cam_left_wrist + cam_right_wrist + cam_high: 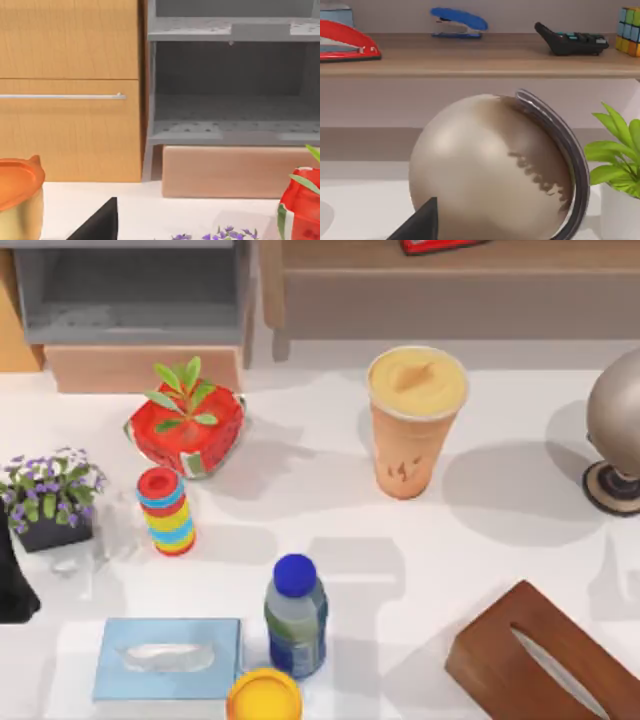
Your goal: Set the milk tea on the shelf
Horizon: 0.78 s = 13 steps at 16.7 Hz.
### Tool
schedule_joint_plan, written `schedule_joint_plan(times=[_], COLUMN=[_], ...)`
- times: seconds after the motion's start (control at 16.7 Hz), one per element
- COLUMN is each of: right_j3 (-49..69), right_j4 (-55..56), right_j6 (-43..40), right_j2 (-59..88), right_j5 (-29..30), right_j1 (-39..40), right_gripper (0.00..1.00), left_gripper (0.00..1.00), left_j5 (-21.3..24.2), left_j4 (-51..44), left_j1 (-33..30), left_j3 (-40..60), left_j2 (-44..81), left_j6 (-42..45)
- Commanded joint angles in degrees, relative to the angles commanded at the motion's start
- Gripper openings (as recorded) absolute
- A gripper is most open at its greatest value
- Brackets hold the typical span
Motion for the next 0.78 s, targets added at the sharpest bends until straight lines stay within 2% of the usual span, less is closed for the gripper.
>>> schedule_joint_plan(times=[0.18, 0.36, 0.78], right_j3=[0.15, 1.60, 9.87], right_j4=[0.47, 4.52, 22.18], right_j6=[0.00, 0.08, 1.97], right_j2=[0.57, 5.94, 36.34], right_j5=[0.29, 3.03, 17.55], right_j1=[0.37, 3.72, 19.92], right_gripper=[1.00, 1.00, 1.00], left_gripper=[1.00, 1.00, 1.00], left_j5=[0.00, 0.00, 0.00], left_j4=[0.00, 0.00, 0.00], left_j1=[0.00, 0.00, 0.00], left_j3=[0.00, 0.00, 0.00], left_j2=[0.00, 0.00, 0.00], left_j6=[0.00, 0.00, 0.00])
